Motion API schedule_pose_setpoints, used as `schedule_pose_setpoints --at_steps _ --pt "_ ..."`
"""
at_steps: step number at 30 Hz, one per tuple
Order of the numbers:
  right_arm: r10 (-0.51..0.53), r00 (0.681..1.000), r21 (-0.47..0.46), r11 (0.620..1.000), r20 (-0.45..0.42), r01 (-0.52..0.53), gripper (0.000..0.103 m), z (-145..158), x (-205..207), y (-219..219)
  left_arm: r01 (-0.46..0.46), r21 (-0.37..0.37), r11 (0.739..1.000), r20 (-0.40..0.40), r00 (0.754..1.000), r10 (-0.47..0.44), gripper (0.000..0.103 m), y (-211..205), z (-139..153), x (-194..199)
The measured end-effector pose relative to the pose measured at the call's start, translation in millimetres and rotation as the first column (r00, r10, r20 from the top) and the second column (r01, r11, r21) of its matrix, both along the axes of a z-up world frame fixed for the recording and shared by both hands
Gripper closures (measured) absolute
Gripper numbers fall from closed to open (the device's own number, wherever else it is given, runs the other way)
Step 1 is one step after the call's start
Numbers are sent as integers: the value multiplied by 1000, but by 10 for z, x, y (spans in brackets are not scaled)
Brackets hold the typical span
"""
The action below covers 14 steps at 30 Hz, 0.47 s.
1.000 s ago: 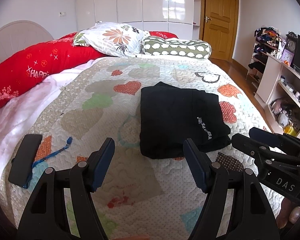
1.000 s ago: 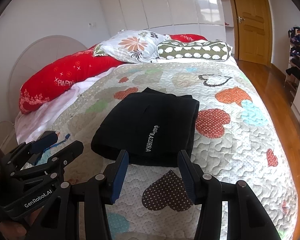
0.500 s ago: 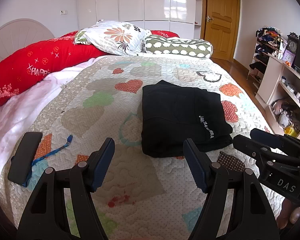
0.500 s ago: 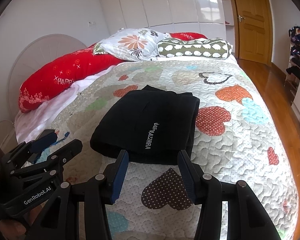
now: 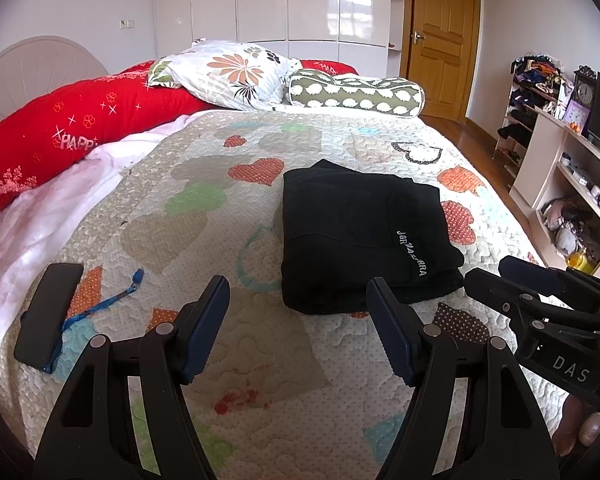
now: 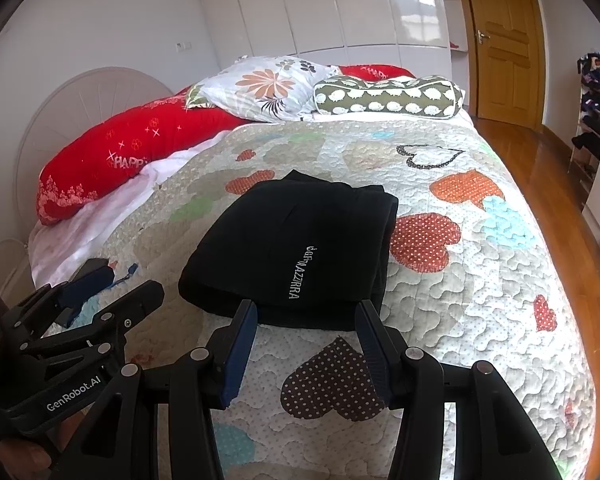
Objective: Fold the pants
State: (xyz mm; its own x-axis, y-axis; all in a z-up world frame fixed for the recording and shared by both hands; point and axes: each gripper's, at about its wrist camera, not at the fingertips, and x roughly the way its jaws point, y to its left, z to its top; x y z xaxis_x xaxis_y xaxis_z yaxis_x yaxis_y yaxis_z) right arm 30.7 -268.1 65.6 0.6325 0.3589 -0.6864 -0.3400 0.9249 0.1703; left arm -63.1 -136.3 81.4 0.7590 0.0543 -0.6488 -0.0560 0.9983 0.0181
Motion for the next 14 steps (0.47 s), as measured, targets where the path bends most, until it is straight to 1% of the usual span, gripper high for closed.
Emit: schedule_pose_setpoints --at_steps 9,14 --pt "-2 1000 -2 1000 -5 2 53 -27 1 6 3 -17 1000 0 1000 -3 32 -7 -21 -20" --pt "-3 1000 -2 1000 -5 3 53 -26 -4 -1 11 -4 1000 10 1000 -11 32 -32 -18 -49"
